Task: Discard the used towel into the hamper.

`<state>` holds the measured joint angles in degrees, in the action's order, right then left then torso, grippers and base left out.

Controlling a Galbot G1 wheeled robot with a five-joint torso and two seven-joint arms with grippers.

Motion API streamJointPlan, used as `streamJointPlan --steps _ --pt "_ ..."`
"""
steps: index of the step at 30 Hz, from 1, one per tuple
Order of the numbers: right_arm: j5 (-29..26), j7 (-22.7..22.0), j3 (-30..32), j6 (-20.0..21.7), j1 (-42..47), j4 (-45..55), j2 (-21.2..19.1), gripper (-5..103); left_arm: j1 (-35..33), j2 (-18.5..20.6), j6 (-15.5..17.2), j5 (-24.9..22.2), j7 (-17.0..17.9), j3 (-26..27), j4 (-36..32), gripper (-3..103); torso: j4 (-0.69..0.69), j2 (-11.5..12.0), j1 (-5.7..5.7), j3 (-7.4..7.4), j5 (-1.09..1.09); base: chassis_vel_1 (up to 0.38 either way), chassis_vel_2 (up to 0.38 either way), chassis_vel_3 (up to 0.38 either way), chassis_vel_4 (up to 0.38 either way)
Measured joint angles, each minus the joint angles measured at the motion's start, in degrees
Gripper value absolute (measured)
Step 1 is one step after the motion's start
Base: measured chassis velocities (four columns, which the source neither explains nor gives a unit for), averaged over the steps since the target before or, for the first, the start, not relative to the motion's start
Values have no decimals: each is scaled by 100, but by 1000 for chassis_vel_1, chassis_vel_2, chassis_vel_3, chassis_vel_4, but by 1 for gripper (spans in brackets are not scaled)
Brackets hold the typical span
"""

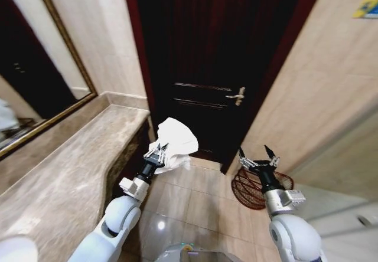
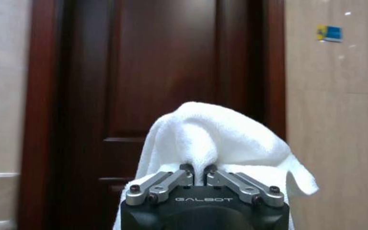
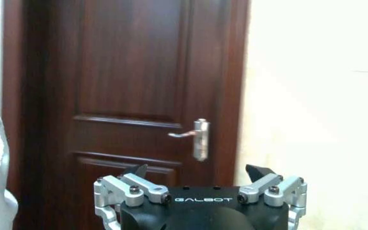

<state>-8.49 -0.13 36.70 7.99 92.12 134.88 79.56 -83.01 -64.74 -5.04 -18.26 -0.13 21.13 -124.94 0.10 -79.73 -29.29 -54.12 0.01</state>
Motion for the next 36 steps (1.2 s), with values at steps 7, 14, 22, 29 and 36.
streamJointPlan --steps 7,14,22,29,36 --pt "71 -110 -21 17 0 22 33 100 -13 -25 -34 74 -17 -6 27 7 1 0 1 0 0 -130 -130 -134 -118" --pt "87 -142 -40 5 -7 29 70 100 -5 -30 -34 80 -18 -10 27 7 0 0 1 0 -1 -121 -114 -123 -126" --pt "109 -145 -56 -43 9 31 105 100 -3 -48 -46 80 -23 -9 27 7 0 0 1 0 -1 -134 -129 -111 -127" --pt "96 -156 -70 -139 39 27 137 100 31 -122 -100 147 -19 2 56 7 1 0 1 0 0 -121 -129 -126 -127" --pt "97 -243 -75 -172 28 10 200 100 7 -135 -179 175 -19 68 29 7 1 0 1 0 0 -70 -76 -77 -57"
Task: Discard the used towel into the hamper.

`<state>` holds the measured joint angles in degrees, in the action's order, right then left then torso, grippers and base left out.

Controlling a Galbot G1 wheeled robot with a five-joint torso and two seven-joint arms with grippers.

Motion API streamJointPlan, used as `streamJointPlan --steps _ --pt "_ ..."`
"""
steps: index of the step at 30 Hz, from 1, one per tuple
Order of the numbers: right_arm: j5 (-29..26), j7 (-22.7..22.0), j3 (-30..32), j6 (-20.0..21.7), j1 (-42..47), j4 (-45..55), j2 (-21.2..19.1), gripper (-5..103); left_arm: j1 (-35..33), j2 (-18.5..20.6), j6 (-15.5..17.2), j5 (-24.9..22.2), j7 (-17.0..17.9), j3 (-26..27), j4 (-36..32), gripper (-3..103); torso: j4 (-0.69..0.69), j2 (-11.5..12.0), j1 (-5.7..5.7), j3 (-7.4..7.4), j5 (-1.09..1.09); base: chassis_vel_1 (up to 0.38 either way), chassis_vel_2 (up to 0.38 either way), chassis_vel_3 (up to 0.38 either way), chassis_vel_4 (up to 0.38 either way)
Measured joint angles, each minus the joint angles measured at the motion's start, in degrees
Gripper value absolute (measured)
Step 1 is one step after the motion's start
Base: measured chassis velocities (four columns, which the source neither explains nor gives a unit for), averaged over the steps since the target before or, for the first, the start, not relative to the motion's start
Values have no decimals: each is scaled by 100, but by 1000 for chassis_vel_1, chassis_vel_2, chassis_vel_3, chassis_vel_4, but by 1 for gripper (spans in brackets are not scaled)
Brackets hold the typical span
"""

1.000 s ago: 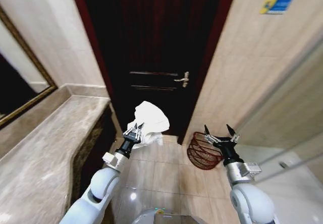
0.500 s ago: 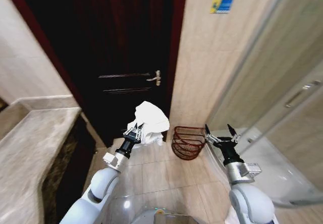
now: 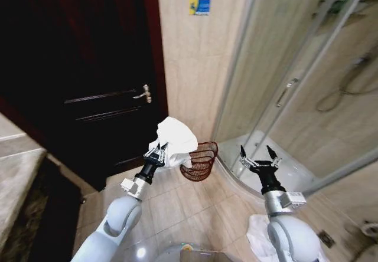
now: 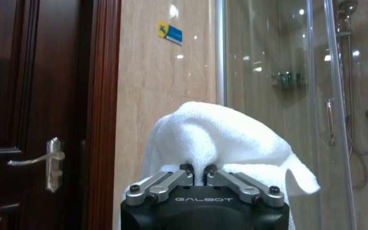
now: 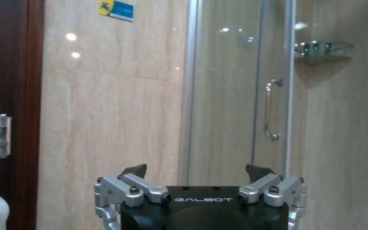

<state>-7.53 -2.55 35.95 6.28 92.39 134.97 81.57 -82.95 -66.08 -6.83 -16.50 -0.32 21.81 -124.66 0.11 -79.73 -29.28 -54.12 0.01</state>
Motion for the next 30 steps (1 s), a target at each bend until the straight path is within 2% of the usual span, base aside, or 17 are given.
streamJointPlan --steps 2,30 --pt "0 -8 -1 -34 10 -8 10 100 -7 9 -8 -5 0 11 -29 7 -3 0 0 0 -1 0 0 0 0" --pt "2 -46 67 -187 164 -13 22 100 -10 37 24 4 -127 -65 -111 7 0 0 0 0 -1 -43 43 40 -40"
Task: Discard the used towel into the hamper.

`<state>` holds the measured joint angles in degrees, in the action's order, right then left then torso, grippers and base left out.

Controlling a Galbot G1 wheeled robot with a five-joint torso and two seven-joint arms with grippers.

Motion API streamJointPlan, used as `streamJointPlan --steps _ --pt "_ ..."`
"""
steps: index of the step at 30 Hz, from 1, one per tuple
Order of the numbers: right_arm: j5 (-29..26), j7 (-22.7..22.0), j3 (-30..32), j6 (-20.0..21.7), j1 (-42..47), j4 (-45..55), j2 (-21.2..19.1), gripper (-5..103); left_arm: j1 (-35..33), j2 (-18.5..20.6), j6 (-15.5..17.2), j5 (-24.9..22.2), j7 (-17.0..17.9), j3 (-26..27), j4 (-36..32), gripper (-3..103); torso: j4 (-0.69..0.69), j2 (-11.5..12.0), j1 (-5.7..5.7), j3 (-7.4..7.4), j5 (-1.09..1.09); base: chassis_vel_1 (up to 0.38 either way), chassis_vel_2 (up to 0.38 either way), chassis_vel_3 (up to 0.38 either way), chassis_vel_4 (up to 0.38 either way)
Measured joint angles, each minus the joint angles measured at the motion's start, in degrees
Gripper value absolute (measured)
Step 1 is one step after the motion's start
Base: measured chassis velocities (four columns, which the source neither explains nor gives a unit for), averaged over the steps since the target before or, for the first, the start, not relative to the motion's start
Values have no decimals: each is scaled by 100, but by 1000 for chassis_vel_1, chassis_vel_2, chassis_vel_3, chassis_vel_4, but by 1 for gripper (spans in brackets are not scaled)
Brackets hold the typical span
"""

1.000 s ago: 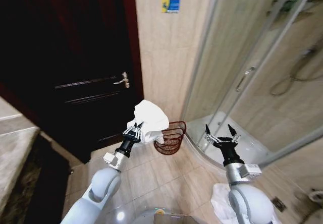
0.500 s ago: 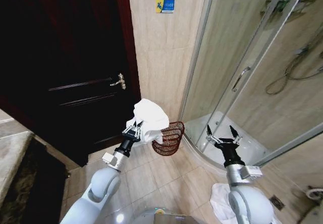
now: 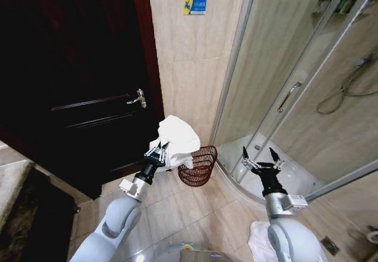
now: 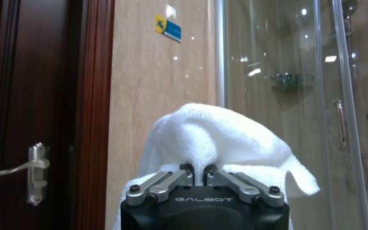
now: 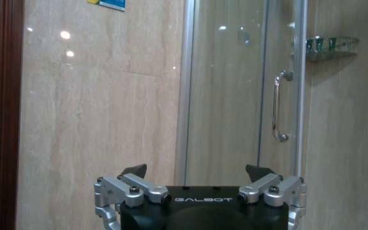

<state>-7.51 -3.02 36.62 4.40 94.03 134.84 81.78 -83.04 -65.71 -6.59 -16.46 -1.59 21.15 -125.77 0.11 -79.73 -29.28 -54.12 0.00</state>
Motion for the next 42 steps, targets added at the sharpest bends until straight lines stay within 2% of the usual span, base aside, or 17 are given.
streamJointPlan --steps 22,27,33,37,42 --pt "0 -5 5 -38 12 -4 4 100 22 -18 -46 5 -11 0 89 7 -1 0 -1 0 0 -102 10 17 -98" --pt "12 -4 8 -35 16 -9 5 100 33 -23 -61 0 6 -2 112 7 3 0 0 0 0 -133 -29 -25 -118" --pt "76 11 -8 -45 24 -9 12 100 126 -13 129 31 110 -20 255 7 -3 0 -2 0 1 -32 7 21 -24" --pt "97 15 -22 -61 34 -3 12 100 347 39 193 20 200 -179 529 7 -1 0 -1 0 0 0 0 0 0" --pt "157 20 -39 -130 81 -8 35 100 931 192 157 -129 293 -793 1230 7 -1 0 0 0 1 0 0 0 0"
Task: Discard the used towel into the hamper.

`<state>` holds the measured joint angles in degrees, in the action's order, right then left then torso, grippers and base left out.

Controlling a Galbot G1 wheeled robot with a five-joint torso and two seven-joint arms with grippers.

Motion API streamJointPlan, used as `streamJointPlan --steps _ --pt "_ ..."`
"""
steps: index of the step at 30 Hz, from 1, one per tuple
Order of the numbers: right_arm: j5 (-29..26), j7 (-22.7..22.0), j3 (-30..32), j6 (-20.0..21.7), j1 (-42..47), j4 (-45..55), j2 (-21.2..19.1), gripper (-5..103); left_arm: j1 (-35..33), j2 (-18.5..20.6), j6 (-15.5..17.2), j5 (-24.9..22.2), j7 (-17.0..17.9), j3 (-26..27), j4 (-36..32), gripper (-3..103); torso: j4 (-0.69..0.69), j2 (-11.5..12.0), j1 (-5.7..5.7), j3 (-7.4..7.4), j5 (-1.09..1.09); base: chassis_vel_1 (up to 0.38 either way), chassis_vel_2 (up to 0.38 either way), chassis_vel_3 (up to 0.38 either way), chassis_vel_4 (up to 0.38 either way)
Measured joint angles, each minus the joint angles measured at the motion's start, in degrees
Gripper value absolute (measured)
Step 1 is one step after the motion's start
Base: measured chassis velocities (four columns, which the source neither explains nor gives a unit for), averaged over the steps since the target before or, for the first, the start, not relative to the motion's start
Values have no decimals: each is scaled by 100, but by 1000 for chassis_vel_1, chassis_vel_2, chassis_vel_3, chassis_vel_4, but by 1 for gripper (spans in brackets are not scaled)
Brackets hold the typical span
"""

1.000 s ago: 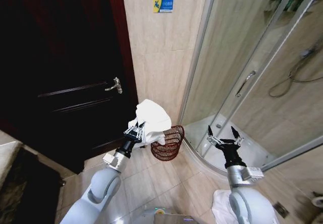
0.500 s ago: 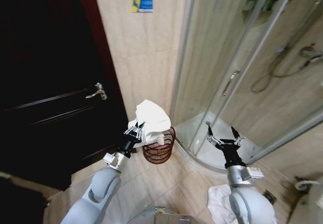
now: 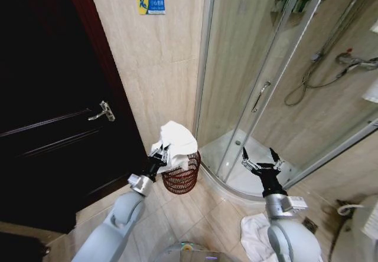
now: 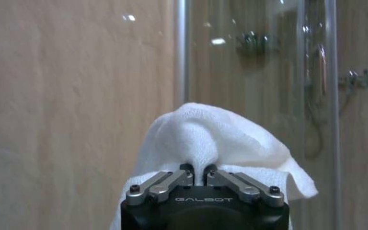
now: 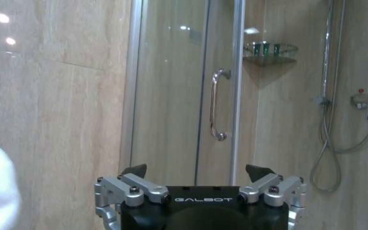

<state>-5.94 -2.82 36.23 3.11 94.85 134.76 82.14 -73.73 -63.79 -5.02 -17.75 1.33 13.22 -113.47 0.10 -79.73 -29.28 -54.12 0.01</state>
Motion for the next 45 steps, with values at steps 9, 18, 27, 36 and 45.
streamJointPlan --steps 9,18,27,36,45 --pt "39 -30 114 97 -119 -86 30 100 1750 -327 -205 -337 -3 -1148 1726 7 2 0 -1 0 1 0 0 0 0" --pt "-9 -128 191 309 -350 -142 -37 100 3094 -1025 -661 -281 -113 -1379 4079 7 1 1 -2 -1 1 0 0 0 0" --pt "-42 -138 194 262 -374 -205 15 100 3568 -1353 -878 577 28 -1328 5410 7 1 1 -1 0 1 0 0 0 0" --pt "-41 -133 164 74 -276 -256 172 100 3842 -1639 -982 916 179 -1486 6374 4 0 1 -1 0 0 0 0 0 0" --pt "-183 -132 283 56 -212 -98 106 100 4076 -2108 -1018 1209 369 -1446 6925 35 2 1 -1 0 0 0 0 0 0"
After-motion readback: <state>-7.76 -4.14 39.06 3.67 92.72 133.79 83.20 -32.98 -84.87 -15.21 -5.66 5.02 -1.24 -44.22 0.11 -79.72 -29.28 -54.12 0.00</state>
